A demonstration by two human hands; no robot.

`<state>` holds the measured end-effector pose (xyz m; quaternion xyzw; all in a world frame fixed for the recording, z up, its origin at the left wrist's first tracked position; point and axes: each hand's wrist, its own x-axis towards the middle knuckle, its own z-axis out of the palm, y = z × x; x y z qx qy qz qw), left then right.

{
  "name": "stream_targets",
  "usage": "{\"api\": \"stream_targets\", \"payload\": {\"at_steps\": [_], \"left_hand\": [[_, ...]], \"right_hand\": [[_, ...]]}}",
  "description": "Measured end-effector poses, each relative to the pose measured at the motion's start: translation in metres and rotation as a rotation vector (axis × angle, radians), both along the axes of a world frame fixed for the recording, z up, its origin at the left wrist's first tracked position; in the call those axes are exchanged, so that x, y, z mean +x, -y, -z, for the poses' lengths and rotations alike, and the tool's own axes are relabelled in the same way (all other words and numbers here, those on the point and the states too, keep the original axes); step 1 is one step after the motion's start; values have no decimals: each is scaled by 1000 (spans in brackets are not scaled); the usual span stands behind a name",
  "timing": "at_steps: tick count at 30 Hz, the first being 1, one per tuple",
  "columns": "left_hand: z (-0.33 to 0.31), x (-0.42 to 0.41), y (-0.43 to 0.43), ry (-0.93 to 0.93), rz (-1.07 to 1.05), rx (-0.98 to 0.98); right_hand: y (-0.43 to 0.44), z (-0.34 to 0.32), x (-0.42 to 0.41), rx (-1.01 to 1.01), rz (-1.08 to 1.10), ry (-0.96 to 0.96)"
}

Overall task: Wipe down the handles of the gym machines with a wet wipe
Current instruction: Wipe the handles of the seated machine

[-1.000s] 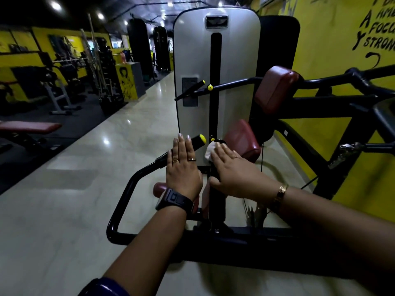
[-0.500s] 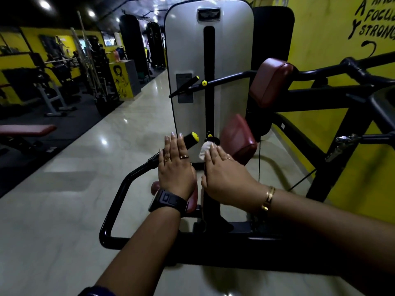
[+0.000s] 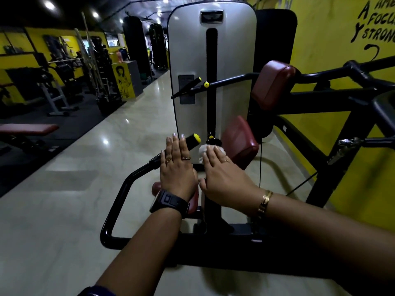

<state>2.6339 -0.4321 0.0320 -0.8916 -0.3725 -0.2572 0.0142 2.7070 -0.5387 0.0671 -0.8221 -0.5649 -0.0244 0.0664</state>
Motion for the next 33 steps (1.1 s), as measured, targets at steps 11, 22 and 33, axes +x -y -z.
{"api": "stream_targets", "payload": {"at_steps": [11, 22, 33], "left_hand": [[-2, -2, 2, -23, -5, -12], [-4, -4, 2, -28, 17, -35], [-3, -6, 2, -16, 29, -37]], "right_hand": [[-1, -10, -5, 11, -58, 54], [4, -4, -2, 2, 1, -6], [9, -8, -9, -27, -18, 33]]}}
